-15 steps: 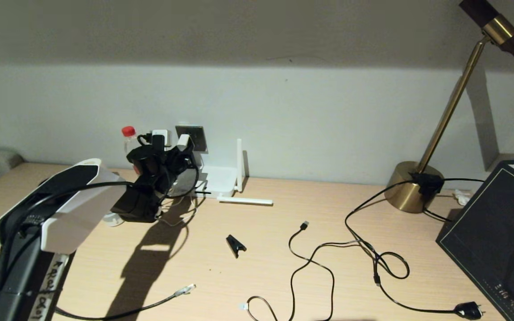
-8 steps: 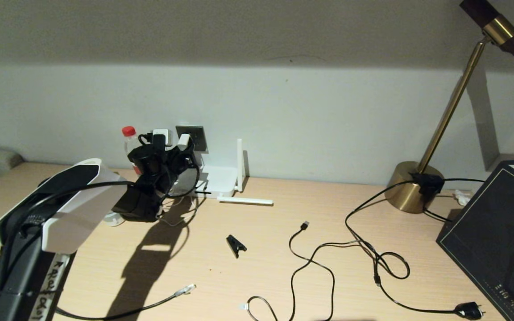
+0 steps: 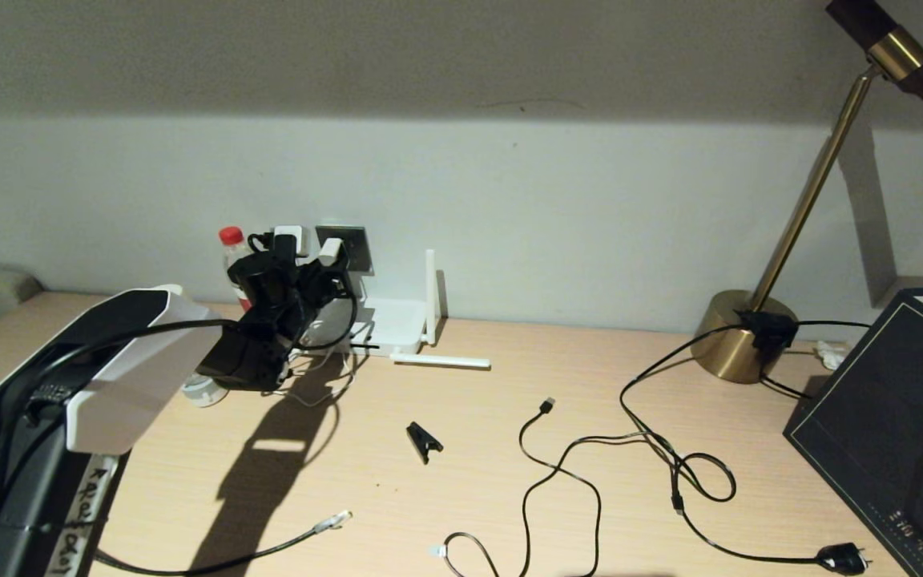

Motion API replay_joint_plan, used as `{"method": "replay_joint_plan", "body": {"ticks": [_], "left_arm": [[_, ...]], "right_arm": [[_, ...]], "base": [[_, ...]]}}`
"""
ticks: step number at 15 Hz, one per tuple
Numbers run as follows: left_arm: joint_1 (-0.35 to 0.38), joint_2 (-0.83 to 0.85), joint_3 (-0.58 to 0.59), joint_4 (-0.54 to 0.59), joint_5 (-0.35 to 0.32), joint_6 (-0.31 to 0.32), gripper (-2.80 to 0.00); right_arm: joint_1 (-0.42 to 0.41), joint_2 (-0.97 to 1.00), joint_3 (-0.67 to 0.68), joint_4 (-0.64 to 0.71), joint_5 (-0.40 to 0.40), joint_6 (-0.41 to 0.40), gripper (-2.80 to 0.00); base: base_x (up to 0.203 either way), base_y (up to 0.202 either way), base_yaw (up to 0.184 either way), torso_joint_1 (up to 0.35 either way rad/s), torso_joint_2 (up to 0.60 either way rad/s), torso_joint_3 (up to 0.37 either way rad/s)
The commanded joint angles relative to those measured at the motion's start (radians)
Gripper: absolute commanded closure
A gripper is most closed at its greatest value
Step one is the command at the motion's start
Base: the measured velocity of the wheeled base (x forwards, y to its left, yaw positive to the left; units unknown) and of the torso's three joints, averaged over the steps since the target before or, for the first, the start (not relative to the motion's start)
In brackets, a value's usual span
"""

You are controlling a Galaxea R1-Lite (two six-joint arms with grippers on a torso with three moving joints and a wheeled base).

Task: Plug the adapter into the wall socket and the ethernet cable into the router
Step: Plug plug into socket

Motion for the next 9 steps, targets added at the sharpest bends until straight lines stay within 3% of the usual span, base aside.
{"method": "replay_joint_plan", "body": {"ticks": [1,9], "left_arm": [[0.002,-0.006,0.0,-0.012,0.0,0.001,0.0],[0.02,-0.031,0.003,0.027,-0.022,0.001,0.0]], "right_arm": [[0.0,0.001,0.035,-0.001,0.0,-0.001,0.0],[0.0,0.001,0.035,-0.001,0.0,-0.001,0.0]], "base": [[0.0,0.0,0.0,0.0,0.0,0.0],[0.0,0.0,0.0,0.0,0.0,0.0]]}}
